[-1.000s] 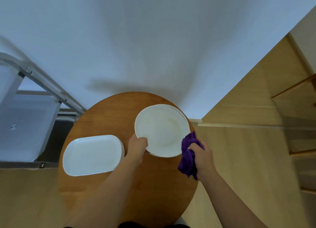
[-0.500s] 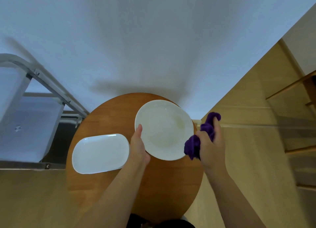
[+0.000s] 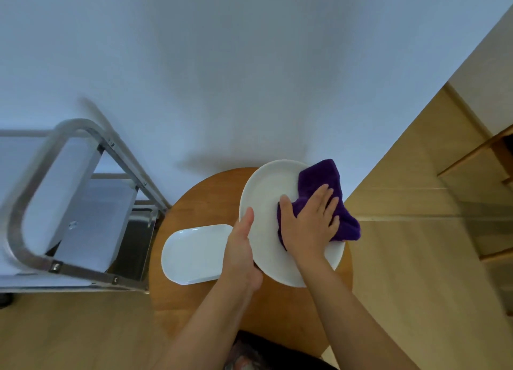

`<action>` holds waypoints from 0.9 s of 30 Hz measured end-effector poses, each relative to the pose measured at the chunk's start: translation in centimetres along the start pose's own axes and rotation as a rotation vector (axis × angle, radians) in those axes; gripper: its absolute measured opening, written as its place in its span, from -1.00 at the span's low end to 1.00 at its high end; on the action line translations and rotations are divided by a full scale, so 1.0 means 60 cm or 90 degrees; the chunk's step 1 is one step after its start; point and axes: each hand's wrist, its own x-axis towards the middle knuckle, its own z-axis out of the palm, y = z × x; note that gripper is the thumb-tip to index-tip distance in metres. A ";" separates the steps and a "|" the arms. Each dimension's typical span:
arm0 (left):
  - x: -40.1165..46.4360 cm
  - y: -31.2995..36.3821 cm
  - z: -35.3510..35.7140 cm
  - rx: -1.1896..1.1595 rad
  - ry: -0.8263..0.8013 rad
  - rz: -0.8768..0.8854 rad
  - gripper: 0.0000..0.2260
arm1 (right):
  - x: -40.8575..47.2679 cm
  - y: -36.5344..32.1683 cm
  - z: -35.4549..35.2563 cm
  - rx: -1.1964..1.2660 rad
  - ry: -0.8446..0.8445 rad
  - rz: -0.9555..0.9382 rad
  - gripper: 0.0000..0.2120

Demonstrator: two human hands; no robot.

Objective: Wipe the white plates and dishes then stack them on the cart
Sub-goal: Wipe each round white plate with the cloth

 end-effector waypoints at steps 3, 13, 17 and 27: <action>-0.017 0.023 -0.008 0.055 -0.032 0.030 -0.52 | 0.002 -0.021 -0.006 0.055 -0.036 -0.111 -0.23; -0.043 0.100 -0.034 -0.015 -0.042 0.077 -0.67 | -0.101 -0.119 -0.024 0.234 -0.102 -0.432 -0.53; -0.052 0.118 -0.055 -0.151 -0.064 0.068 -0.50 | -0.135 -0.128 -0.033 0.304 -0.242 -0.447 -0.61; -0.066 0.148 -0.079 -0.055 -0.140 0.016 -0.40 | -0.101 -0.012 -0.076 0.025 -0.107 -0.664 -0.71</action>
